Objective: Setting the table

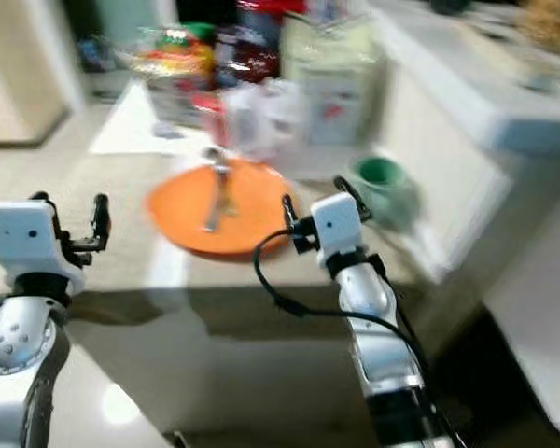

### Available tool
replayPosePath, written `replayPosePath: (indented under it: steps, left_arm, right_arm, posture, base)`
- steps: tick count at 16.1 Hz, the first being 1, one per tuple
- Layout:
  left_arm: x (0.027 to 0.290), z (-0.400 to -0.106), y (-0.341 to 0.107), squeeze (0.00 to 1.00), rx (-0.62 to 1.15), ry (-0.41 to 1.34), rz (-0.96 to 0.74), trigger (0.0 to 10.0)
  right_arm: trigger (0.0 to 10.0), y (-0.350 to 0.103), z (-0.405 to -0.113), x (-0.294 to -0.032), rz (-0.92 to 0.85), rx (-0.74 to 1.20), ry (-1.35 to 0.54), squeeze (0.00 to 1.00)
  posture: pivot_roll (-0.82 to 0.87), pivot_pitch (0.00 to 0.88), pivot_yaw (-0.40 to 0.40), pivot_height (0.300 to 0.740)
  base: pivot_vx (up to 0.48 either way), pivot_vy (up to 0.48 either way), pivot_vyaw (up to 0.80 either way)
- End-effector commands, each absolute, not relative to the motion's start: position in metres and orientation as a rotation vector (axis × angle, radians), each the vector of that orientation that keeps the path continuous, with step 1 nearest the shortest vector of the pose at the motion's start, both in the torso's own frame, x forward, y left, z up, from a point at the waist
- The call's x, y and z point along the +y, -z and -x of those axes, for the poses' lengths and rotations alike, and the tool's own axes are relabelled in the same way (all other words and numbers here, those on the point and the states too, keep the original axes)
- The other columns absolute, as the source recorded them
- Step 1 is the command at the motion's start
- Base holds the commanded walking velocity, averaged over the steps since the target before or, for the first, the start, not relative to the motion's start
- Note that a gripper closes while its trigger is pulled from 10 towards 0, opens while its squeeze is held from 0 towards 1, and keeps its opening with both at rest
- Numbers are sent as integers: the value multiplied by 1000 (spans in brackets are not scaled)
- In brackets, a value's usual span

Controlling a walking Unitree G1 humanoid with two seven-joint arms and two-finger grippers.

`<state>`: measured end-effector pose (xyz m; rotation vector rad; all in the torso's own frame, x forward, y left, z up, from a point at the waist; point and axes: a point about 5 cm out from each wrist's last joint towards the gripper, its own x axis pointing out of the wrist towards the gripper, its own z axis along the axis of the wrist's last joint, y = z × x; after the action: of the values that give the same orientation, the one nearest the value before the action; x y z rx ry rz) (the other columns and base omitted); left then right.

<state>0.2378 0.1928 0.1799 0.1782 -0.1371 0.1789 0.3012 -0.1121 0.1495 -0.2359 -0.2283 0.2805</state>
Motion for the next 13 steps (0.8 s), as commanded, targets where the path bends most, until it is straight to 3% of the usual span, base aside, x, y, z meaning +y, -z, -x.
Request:
replayPosePath:
  steps: [1, 7, 13]
  left_arm:
    - [193, -239, -180, 0, -134, -174, -190, 10000]
    - [193, -238, -178, 0, -128, -173, -183, 10000]
    - [192, -238, -177, 0, -129, -174, -179, 10000]
  right_arm:
    - [10000, -153, -301, -109, 218, -245, -287, 0]
    - [10000, -152, -305, -106, 224, -228, -282, 0]
    - [10000, -177, -331, -81, 211, -217, -379, 0]
  posture:
    - [19, 5, 12, 740]
    - [24, 4, 12, 740]
    - [37, 0, 3, 740]
  base:
    - [394, -270, 0]
    - [56, 0, -211]
    - [0, 0, 0]
